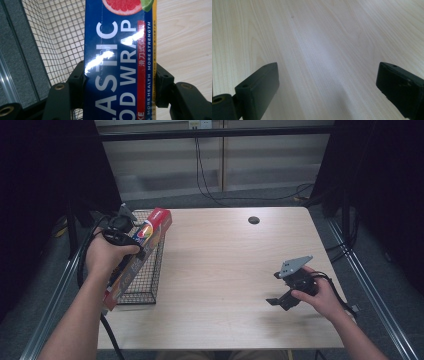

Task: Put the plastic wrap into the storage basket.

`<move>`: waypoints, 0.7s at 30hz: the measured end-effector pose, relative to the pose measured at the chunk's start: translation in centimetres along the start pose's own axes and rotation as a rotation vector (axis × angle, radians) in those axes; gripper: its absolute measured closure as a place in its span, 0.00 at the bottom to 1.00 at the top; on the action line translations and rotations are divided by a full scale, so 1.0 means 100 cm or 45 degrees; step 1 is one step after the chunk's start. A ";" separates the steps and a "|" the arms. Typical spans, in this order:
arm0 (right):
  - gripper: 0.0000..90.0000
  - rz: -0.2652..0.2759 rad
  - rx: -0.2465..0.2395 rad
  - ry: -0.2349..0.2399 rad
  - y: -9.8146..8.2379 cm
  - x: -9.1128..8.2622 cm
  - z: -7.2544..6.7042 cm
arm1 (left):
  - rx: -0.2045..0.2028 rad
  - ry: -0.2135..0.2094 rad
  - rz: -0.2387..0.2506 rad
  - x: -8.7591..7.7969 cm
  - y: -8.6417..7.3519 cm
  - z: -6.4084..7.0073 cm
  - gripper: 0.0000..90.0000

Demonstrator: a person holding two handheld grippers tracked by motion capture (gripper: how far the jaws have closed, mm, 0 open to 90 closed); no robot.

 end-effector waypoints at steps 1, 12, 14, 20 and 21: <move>0.05 -0.002 -0.001 -0.005 0.000 0.000 0.000 | -0.007 0.003 0.005 0.000 0.000 -0.001 0.48; 0.05 0.005 -0.001 -0.006 -0.001 0.000 -0.001 | -0.088 0.027 0.012 0.003 -0.003 -0.008 0.48; 0.05 0.015 0.004 0.002 -0.001 -0.001 -0.001 | -0.092 0.029 0.014 0.004 -0.003 -0.008 0.48; 0.05 0.028 -0.003 0.007 0.000 0.000 -0.002 | -0.128 0.039 0.015 0.003 -0.003 -0.011 0.48; 0.05 0.027 -0.002 0.007 0.000 0.000 -0.002 | -0.138 0.040 0.021 0.003 -0.003 -0.012 0.48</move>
Point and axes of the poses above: each handheld gripper's, and its own axes: x roughly forward along the jaws, y roughly out of its top, z roughly to its right, the point moved 5 cm from there along x, roughly forward along the jaws, and after that the axes turned 4 degrees about x, right-handed, at the moved point
